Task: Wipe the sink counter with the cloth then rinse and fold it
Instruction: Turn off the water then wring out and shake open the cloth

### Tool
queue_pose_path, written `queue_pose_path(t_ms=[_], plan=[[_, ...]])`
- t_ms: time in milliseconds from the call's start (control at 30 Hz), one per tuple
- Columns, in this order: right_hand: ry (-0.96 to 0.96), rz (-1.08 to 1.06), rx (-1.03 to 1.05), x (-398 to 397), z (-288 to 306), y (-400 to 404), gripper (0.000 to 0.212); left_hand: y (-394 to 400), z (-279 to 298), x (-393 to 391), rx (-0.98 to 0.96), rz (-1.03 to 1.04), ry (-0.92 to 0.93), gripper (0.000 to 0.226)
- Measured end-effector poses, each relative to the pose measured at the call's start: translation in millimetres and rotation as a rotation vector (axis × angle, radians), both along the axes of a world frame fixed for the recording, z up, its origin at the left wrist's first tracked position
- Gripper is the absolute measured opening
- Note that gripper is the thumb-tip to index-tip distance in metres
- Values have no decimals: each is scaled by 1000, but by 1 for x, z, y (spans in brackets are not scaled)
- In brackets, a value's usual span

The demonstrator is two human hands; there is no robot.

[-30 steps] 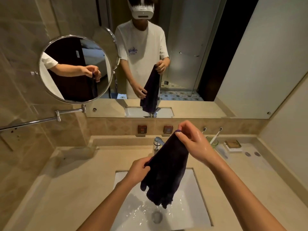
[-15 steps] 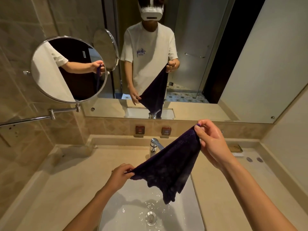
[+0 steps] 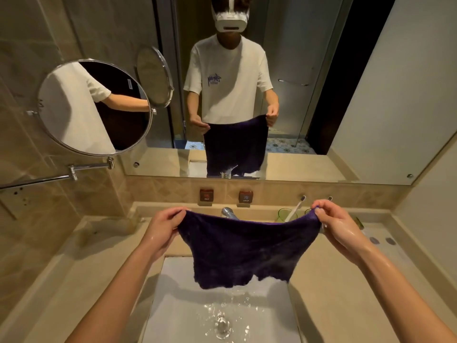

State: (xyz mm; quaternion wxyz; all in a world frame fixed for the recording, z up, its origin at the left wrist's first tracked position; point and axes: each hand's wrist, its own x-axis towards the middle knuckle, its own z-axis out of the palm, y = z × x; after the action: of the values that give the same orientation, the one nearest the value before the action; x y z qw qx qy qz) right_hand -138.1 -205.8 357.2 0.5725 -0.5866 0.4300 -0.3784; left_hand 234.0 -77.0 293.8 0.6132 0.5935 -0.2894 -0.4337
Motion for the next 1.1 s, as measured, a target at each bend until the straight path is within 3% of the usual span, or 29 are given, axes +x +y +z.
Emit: queue_pose_path(t_ms=[167,300,433,533,600,800,1100], plan=[[-157,-78,59,2,-1,-7,26,-4,46,1,-38,-69,-203,25],[-159,-109,1,11,0,-18,33,-7,74,-3,17,-113,-312,27],[-36,-83,-13,26,10,-25,38,-9,93,-1,81,-206,-407,33],[199,100,-133,29,25,-21,27,-6,108,3,75,-293,-563,29],[336,223,-245,30,37,-17,33,-5,115,4,39,-307,-616,27],[295,203,-416,46,58,-11,58,-4,130,-3,-108,-234,-518,39],[58,246,-384,67,75,-5,48,-14,137,-4,-244,-219,-504,52]])
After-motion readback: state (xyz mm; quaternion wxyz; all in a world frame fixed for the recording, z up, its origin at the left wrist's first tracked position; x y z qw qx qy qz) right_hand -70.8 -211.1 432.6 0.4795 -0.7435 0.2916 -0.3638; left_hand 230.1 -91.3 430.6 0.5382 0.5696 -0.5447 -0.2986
